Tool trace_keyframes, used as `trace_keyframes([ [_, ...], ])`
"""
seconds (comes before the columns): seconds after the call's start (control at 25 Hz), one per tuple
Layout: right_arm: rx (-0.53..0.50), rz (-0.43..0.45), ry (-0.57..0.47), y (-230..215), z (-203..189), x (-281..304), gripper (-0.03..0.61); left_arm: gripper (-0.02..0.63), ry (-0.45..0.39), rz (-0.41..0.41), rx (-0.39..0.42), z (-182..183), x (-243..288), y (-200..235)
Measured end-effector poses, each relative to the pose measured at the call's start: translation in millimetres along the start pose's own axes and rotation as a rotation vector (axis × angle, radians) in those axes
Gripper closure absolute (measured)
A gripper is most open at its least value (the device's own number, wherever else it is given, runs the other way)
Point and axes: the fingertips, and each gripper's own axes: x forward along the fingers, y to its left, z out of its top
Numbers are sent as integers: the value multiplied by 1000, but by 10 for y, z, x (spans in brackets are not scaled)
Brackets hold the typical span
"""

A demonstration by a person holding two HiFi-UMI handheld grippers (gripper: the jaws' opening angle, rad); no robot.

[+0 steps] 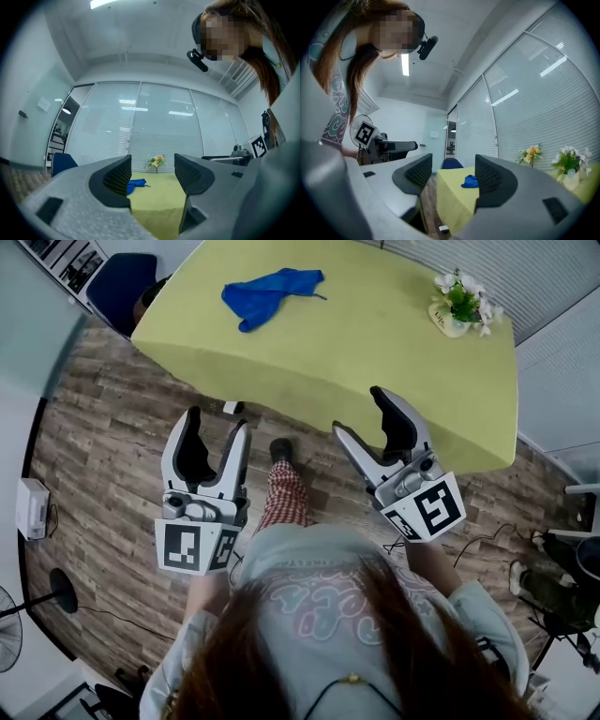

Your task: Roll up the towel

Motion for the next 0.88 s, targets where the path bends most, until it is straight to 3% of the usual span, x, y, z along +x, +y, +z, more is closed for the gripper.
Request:
trace_keyframes([
  [0.6, -2, -71, 0, -1186, -217, 1397, 307, 357, -24, -52, -4, -129, 1710, 1065],
  [0.88, -1, -101, 10, -1636, -230, 2060, 307, 356, 3, -94, 5, -174, 2409, 1567],
])
